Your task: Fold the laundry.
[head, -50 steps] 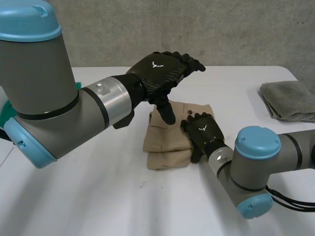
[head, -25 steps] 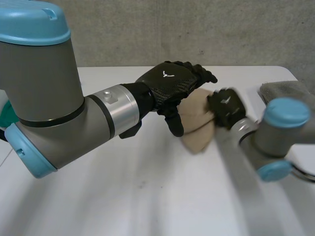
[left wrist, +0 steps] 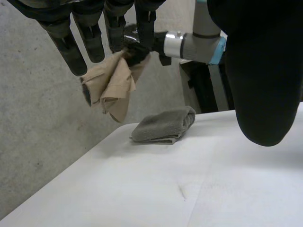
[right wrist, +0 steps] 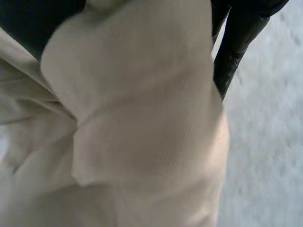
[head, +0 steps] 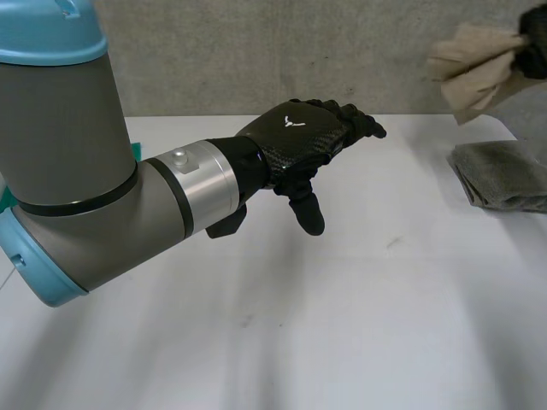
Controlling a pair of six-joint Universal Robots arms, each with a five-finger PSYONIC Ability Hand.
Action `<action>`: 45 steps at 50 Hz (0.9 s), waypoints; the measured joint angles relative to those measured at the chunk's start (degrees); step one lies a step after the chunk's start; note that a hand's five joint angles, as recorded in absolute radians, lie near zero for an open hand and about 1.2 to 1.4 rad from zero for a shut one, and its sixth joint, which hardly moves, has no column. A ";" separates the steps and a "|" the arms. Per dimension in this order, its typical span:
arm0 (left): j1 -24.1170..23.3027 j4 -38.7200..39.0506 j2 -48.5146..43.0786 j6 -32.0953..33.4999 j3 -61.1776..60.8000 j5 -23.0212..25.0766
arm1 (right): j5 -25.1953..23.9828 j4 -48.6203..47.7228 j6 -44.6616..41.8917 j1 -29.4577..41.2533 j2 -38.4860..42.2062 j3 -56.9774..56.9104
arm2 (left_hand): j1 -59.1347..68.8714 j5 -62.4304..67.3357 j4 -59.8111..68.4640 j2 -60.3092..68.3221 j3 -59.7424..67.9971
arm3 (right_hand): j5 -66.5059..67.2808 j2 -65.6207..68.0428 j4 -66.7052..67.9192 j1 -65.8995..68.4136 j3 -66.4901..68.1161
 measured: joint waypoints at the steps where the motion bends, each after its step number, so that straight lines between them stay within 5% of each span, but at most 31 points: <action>1: -0.02 0.01 -0.01 -0.05 -0.03 -0.01 | -0.44 0.86 0.43 -0.83 1.16 -1.21 | 0.00 -0.01 0.00 0.00 0.00 | 0.16 0.00 0.00 0.00 0.00; 11: -0.27 0.01 -0.35 -0.19 -1.14 -0.05 | -12.36 11.15 0.33 -8.49 11.56 -3.94 | 0.00 -0.01 0.00 0.00 0.00 | 0.32 0.32 0.46 0.00 1.52; 23: -0.35 0.04 -0.71 -0.20 -1.84 -0.02 | -27.39 15.17 -5.85 -18.88 6.01 8.41 | 0.00 -0.01 0.00 0.00 0.00 | 1.26 0.32 0.46 0.00 1.52; 31: -0.42 0.18 -0.67 -0.33 -1.71 -0.02 | -32.08 17.31 -6.49 -20.30 4.98 8.47 | 0.00 -0.01 0.00 0.00 0.00 | 1.26 0.32 0.46 0.00 1.52; 36: -0.44 0.26 -0.68 -0.60 -1.61 -0.03 | -32.22 17.97 -6.69 -20.28 5.33 7.82 | 0.00 -0.01 0.00 0.00 0.00 | 0.67 -2.40 -2.92 -0.21 -0.82; 38: -0.42 0.27 -0.70 -0.82 -1.62 -0.03 | -30.60 18.34 -7.15 -20.31 5.38 7.73 | 0.00 0.00 0.00 0.00 0.00 | -16.05 -21.91 -21.11 -17.29 -18.74; 41: -0.29 0.28 -0.72 -1.26 -1.69 -0.02 | -24.22 20.01 -10.02 -20.39 4.69 7.56 | 0.00 0.00 0.00 0.00 0.00 | -42.69 -48.79 -48.32 -39.59 -45.91; 45: -0.08 0.28 -0.63 -1.59 -1.82 -0.02 | -14.82 23.10 -17.01 -20.77 2.19 6.97 | 0.00 -0.01 0.00 0.00 0.00 | -49.69 -54.42 -54.75 -42.23 -52.99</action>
